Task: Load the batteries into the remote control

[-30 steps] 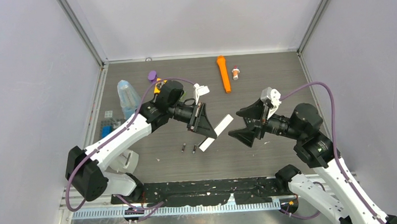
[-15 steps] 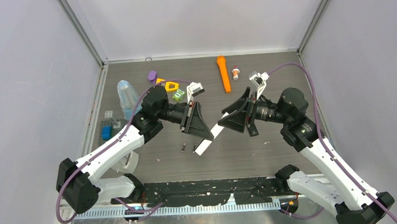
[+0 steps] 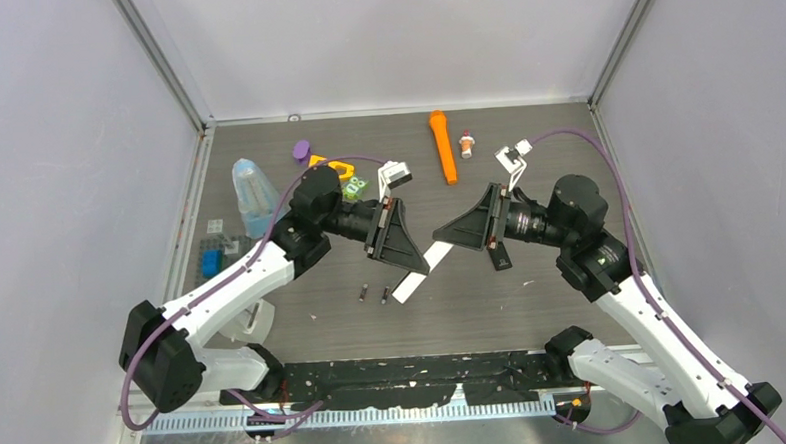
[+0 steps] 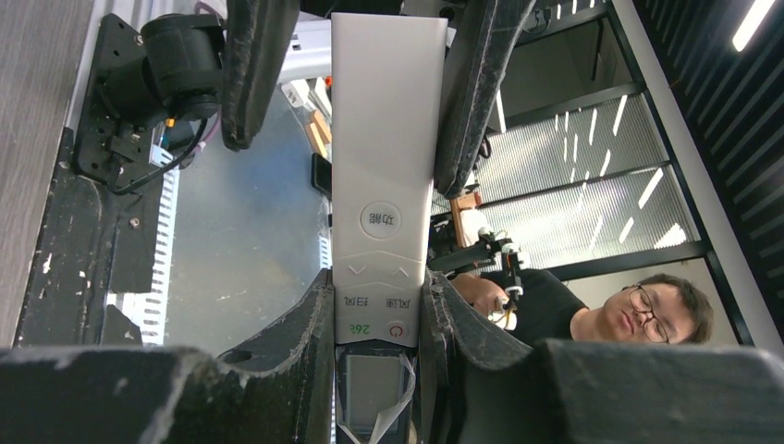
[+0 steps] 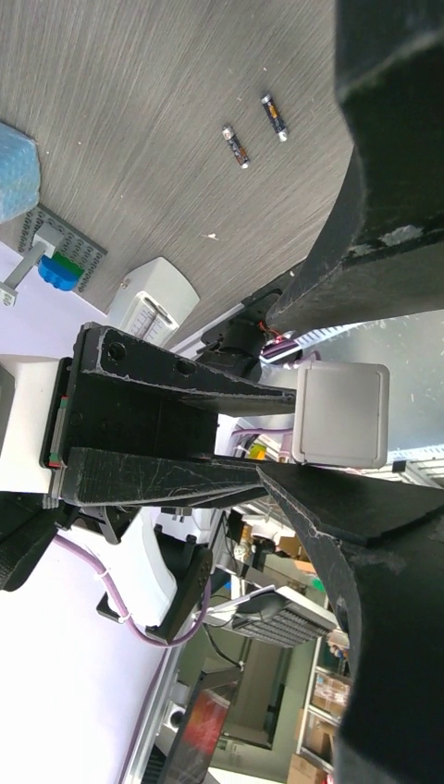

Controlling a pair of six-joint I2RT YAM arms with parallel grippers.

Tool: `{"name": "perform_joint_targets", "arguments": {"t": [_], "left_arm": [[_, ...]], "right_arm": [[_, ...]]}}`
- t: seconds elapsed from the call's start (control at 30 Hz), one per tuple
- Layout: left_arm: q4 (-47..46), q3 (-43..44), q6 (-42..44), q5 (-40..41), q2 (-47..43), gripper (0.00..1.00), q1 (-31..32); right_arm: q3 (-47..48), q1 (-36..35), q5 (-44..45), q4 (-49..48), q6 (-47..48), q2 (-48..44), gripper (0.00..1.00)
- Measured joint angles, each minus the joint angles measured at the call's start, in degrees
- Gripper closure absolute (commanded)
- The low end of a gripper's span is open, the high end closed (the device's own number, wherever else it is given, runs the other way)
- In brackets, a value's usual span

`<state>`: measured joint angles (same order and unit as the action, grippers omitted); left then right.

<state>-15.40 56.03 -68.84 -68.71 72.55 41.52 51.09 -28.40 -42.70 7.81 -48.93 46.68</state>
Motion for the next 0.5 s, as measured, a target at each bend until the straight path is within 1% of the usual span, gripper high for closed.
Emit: {"name": "perform_joint_targets", "arguments": {"t": [0.13,0.2,0.27,0.3,0.33,0.37,0.4,0.43,0.5], "left_arm": [[0.0,1.0,0.0,0.7,1.0,0.99,0.0],[0.0,1.2,0.0,1.2,1.2,0.95,0.0],[0.1,1.3,0.0,1.5,1.4,0.88,0.0],[0.3,1.4,0.0,1.7,1.5,0.84,0.0],[0.5,1.4,0.0,1.9,1.6,0.77,0.0],[0.7,1.4,0.1,2.1,1.7,0.67,0.0],[0.6,1.4,0.5,2.0,1.9,0.56,-0.1],[0.3,1.4,1.0,2.0,1.9,0.47,-0.2],[-0.2,1.4,1.2,2.2,1.8,0.33,-0.2]], "right_arm": [[-0.3,0.0,0.2,0.5,-1.0,-0.7,0.41],[-0.6,0.0,0.2,0.4,-1.4,-1.1,0.42],[-1.1,0.0,0.2,0.4,-2.0,-1.3,0.51],[-1.3,0.0,0.2,0.3,-2.5,-1.3,0.60],[-1.4,0.0,0.2,0.0,-2.9,-1.3,0.65],[-1.4,0.0,0.2,-0.1,-3.1,-1.3,0.76],[-1.5,0.0,0.0,-0.3,-4.3,-1.3,0.80],[-1.6,0.0,-0.1,-0.4,-5.7,-1.3,0.87],[-1.7,0.0,0.2,-0.9,-7.1,-1.4,0.94]]}}
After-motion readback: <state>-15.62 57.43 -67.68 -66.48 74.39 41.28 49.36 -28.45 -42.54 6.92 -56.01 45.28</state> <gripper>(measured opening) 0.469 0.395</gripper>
